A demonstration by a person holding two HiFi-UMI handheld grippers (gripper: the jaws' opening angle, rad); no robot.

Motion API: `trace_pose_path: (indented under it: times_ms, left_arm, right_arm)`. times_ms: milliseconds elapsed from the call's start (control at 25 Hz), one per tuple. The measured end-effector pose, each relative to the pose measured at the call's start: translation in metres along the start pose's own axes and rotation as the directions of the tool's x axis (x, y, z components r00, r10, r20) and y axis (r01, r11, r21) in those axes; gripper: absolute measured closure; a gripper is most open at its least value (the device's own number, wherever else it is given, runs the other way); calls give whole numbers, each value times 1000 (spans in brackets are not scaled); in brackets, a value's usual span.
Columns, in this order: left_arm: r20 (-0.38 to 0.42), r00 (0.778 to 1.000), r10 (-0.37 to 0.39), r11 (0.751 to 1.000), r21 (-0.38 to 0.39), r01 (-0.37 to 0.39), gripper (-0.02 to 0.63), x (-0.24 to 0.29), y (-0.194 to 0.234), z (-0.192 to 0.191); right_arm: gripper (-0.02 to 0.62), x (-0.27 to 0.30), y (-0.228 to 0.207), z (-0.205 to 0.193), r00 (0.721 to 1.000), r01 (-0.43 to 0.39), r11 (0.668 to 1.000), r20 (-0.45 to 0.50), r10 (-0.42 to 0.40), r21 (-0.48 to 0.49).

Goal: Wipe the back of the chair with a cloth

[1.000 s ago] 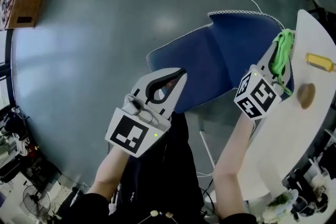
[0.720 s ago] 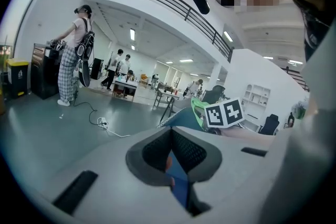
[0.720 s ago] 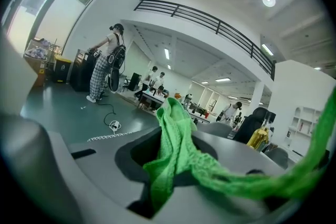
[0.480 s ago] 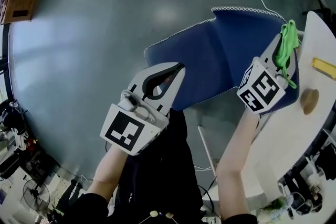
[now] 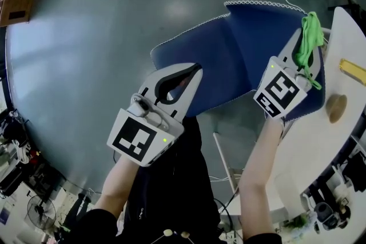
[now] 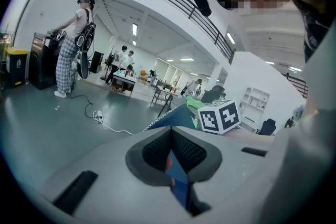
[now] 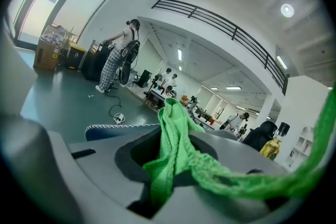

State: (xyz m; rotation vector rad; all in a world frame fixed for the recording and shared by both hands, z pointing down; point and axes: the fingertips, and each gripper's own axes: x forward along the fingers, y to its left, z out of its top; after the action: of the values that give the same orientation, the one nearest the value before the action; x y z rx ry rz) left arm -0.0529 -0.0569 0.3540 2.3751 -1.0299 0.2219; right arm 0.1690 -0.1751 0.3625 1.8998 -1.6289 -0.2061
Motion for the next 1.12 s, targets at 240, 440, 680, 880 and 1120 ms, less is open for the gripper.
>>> trace_pose_path:
  times_ms: [240, 440, 680, 880, 1120]
  left_arm:
    - [-7, 1000, -15, 1000, 7, 16, 604, 13, -5, 2]
    - [-9, 1000, -12, 1000, 7, 13, 604, 17, -4, 4]
    - [-12, 1000, 16, 1000, -11, -16, 604, 15, -6, 4]
    - [-14, 999, 40, 999, -28, -41, 604, 12, 3, -2]
    - [-18, 999, 45, 998, -30, -46, 604, 13, 5, -4]
  right_arm:
    - [549, 11, 9, 3, 1000, -3, 1000, 7, 3, -12]
    - [549, 17, 29, 4, 999, -49, 998, 14, 49, -41]
    - [549, 21, 42, 2, 995, -93, 992, 24, 95, -86]
    - [549, 23, 51, -1, 995, -85, 987, 41, 92, -135]
    - [549, 19, 63, 0, 992, -99, 979, 59, 111, -178]
